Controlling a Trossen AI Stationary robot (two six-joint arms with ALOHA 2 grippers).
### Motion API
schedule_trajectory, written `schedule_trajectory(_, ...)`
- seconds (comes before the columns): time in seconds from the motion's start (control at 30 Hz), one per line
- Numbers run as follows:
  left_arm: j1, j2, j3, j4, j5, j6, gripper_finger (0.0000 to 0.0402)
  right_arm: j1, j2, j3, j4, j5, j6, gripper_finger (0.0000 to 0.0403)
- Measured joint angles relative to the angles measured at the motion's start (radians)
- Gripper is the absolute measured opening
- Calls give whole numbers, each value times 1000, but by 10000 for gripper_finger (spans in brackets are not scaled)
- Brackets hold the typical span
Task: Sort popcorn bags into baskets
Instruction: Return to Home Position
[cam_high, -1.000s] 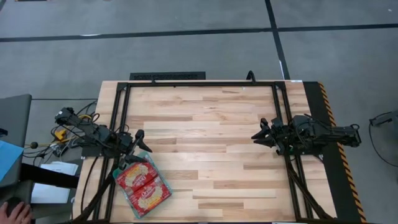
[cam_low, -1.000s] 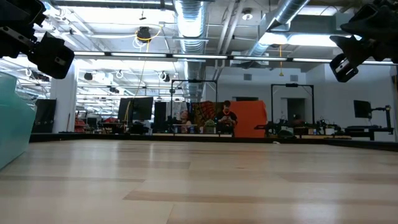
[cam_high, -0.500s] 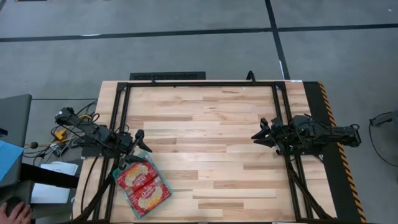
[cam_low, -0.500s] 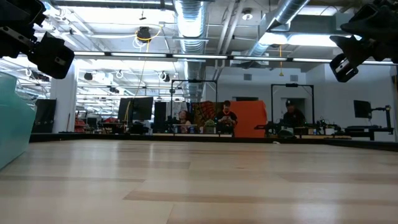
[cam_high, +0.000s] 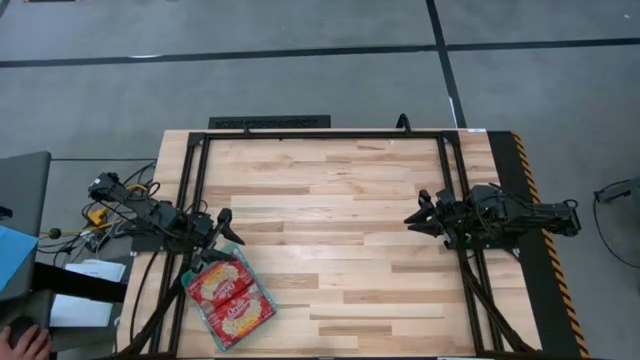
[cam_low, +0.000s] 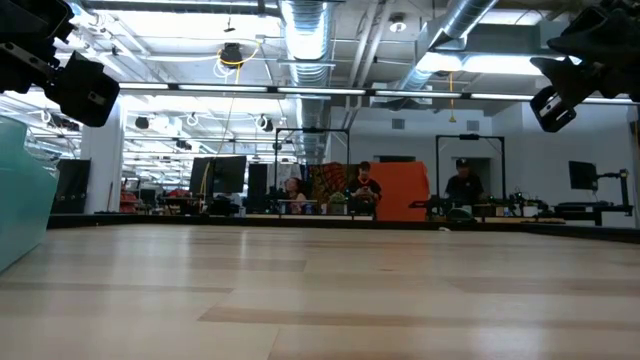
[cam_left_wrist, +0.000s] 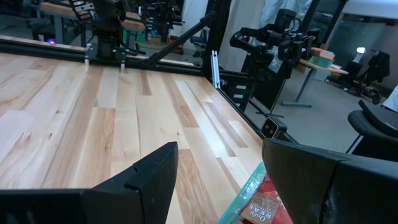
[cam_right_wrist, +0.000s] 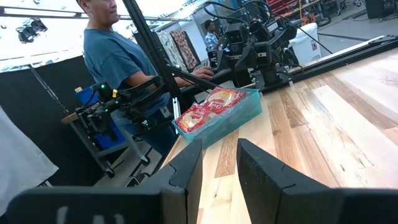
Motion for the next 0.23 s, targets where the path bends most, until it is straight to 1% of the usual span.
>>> schedule_trajectory(0.23,0,0,0,0,0,0,224,0,0,0,0,0,0,121)
